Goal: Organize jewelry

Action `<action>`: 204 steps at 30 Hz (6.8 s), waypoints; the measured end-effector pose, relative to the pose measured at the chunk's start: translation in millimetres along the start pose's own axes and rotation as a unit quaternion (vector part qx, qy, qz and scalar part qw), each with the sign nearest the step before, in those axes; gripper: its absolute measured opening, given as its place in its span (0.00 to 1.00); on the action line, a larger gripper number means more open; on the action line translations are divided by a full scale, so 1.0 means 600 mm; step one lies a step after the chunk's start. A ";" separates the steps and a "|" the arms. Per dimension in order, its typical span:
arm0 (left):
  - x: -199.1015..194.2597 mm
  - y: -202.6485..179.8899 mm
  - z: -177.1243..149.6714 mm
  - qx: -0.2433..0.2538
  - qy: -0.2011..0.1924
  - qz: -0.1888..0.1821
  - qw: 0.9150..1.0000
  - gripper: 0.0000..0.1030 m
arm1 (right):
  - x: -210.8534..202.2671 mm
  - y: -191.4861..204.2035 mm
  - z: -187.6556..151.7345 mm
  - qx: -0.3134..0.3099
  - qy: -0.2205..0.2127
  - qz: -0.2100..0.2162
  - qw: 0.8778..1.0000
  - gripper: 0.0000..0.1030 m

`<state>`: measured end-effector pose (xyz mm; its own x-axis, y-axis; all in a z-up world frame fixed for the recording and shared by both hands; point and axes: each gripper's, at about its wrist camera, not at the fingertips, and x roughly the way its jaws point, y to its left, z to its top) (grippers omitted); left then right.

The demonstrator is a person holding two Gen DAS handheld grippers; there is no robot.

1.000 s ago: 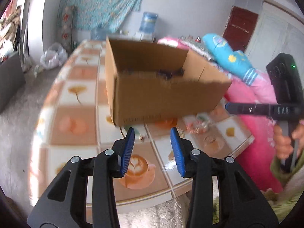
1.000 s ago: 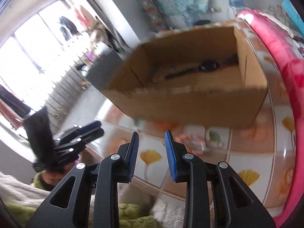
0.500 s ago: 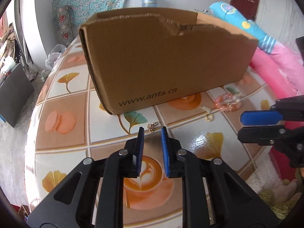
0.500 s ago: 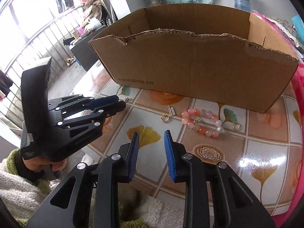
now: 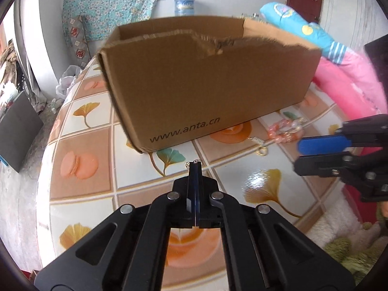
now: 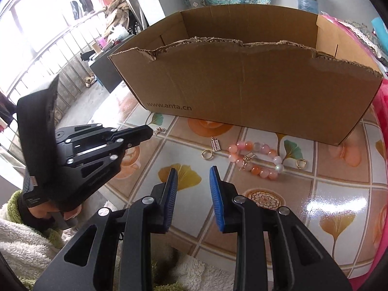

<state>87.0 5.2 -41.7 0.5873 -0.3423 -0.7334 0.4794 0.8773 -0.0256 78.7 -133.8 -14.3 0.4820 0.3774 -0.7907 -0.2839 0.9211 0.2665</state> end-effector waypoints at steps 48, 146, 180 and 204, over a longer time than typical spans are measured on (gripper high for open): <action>-0.018 0.062 0.003 -0.072 -0.026 -0.006 0.997 0.00 | 0.032 0.011 0.014 -0.019 0.009 -0.010 1.000 0.26; 0.235 0.069 0.343 -0.118 0.216 -0.131 0.960 0.20 | 0.050 -0.172 0.294 0.022 0.094 0.048 0.994 0.13; -0.102 -0.024 0.080 -0.031 -0.039 -0.150 0.987 0.65 | -0.100 -0.147 0.009 0.169 -0.067 0.022 0.983 0.39; 0.048 -0.170 0.083 0.111 0.028 -0.123 0.986 0.20 | 0.016 -0.145 -0.032 0.135 -0.022 0.001 0.991 0.25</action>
<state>87.4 -110.5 -26.4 0.4017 -0.5099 -0.7607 0.7366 0.6734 -0.0624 92.3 -212.4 -55.6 0.5190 0.3769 -0.7672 -0.0561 0.9106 0.4094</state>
